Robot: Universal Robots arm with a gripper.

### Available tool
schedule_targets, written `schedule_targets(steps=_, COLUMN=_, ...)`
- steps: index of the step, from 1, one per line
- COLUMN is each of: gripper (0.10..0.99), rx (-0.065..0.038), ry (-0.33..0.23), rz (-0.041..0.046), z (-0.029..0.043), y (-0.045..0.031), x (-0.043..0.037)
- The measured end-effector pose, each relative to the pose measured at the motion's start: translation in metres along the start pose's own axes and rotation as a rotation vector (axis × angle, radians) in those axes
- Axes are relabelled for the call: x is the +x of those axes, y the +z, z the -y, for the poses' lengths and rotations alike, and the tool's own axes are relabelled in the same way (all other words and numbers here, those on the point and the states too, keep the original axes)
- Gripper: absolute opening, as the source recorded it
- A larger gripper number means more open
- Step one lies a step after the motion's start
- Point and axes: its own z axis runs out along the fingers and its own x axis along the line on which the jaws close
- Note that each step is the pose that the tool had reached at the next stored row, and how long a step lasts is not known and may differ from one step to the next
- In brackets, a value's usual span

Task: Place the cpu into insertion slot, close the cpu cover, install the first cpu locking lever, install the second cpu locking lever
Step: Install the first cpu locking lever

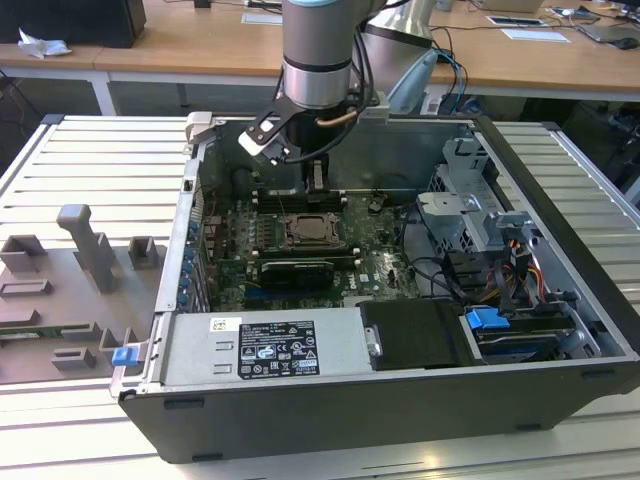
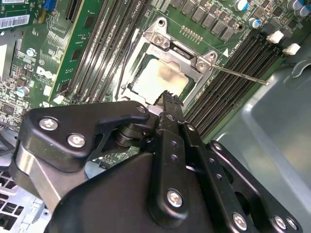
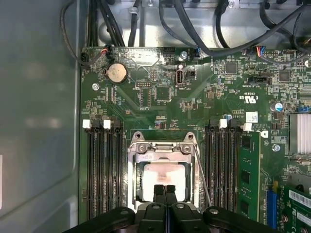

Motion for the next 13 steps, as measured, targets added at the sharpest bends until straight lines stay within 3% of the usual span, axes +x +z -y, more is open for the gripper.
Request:
schedule_targets(steps=2, gripper=0.106, rx=0.000, ry=0.000, rz=-0.0003, z=-0.0001, y=-0.0027, x=0.0000)
schedule_targets(steps=7, gripper=0.106, rx=0.000, ry=0.000, rz=-0.0011, z=-0.0003, y=-0.0273, x=0.0001)
schedule_targets(steps=8, gripper=0.106, rx=0.000, ry=0.000, rz=-0.0009, z=-0.0005, y=-0.0350, x=0.0002)
schedule_targets(steps=13, gripper=0.106, rx=0.000, ry=-0.035, rz=-0.0023, z=0.0000, y=-0.0367, x=0.0002)
